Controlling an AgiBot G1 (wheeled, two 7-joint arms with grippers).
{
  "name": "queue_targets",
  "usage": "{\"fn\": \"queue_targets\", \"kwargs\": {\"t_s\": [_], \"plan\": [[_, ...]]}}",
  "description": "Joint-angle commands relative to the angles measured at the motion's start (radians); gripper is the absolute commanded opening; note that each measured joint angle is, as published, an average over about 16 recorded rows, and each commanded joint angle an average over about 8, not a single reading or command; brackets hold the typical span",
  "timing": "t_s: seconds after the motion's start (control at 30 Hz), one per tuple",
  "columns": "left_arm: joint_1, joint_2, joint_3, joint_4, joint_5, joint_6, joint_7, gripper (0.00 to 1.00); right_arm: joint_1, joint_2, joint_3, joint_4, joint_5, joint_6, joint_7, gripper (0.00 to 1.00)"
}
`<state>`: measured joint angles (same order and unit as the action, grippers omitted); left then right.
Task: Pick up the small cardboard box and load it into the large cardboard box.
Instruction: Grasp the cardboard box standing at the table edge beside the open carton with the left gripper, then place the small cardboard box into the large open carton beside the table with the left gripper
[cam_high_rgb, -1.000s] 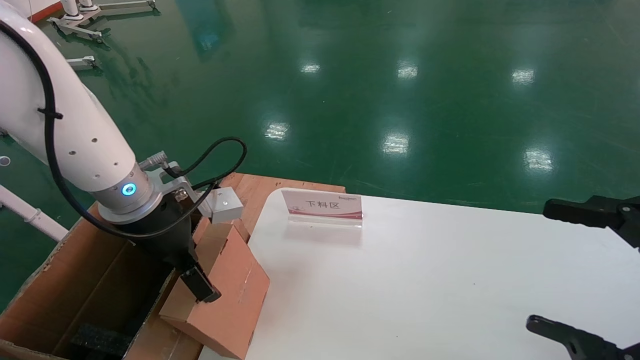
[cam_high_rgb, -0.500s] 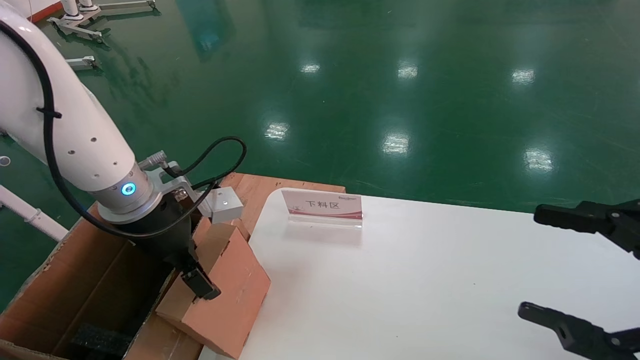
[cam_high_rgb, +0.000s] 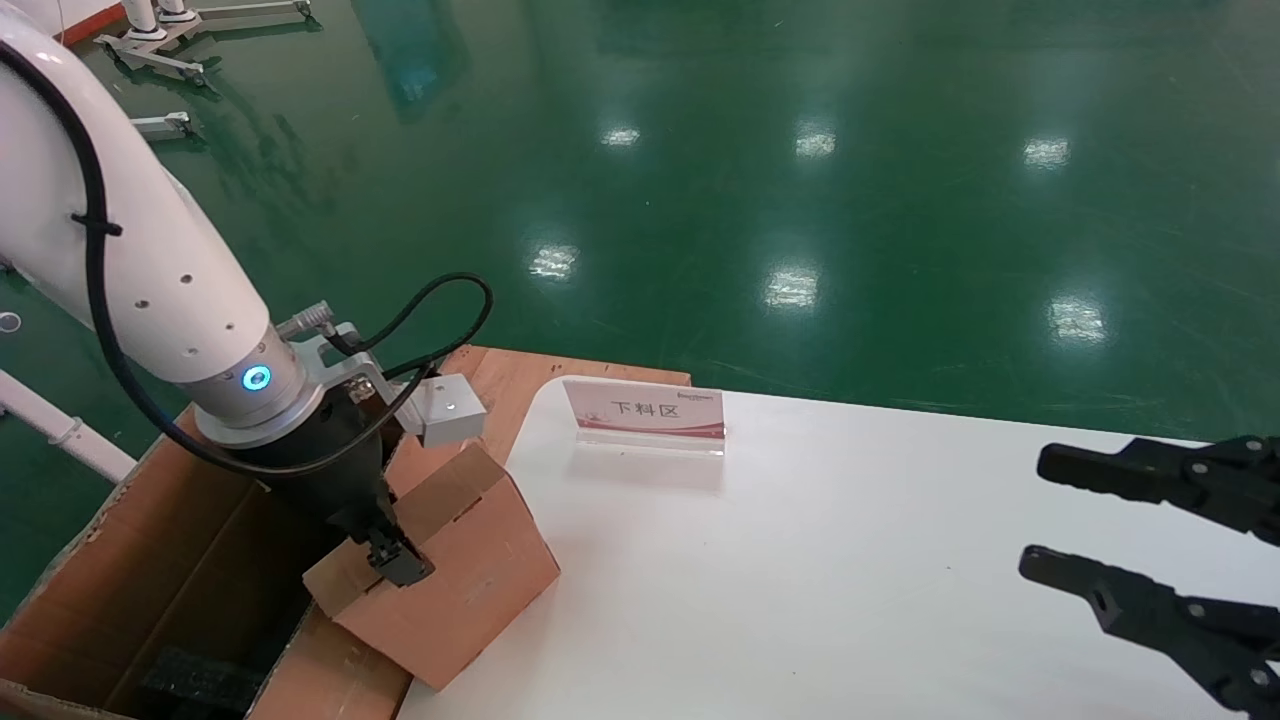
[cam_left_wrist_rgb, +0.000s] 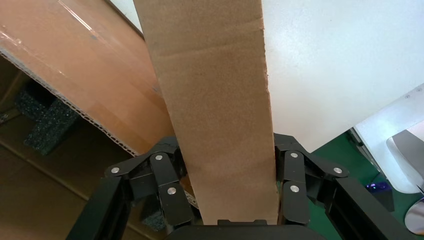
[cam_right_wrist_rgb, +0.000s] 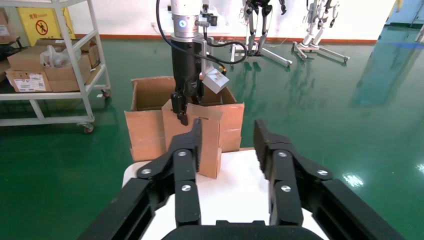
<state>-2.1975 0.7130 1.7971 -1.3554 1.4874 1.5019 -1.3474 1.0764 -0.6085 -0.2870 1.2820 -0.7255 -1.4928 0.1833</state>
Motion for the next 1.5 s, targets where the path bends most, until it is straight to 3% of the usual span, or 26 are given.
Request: {"fn": "queue_targets", "kwargs": {"t_s": [0.03,0.07,0.1,0.57,1.0,1.17,1.5], "plan": [[0.000,0.000,0.000,0.000,0.000,0.000,0.000,0.00,0.000,0.000,0.000,0.000,0.000,0.000,0.000,0.82],[0.000,0.000,0.000,0.000,0.000,0.000,0.000,0.00,0.000,0.000,0.000,0.000,0.000,0.000,0.000,0.95],[0.000,0.000,0.000,0.000,-0.001,0.000,0.000,0.00,0.000,0.000,0.000,0.000,0.000,0.000,0.000,1.00],[-0.032,0.003,-0.028,0.027,-0.055,0.010,0.018,0.00,0.000,0.000,0.000,0.000,0.000,0.000,0.000,1.00],[-0.278,-0.028,-0.110,0.131,-0.193,0.081,0.078,0.00,0.001,0.000,-0.001,-0.001,0.001,0.000,-0.001,1.00],[-0.413,-0.036,-0.044,0.205,-0.206,0.097,0.155,0.00,0.001,0.000,-0.002,-0.001,0.001,0.000,-0.001,1.00],[-0.657,-0.043,0.195,0.337,-0.228,0.099,0.334,0.00,0.001,0.001,-0.002,-0.001,0.001,0.000,-0.001,1.00]]}}
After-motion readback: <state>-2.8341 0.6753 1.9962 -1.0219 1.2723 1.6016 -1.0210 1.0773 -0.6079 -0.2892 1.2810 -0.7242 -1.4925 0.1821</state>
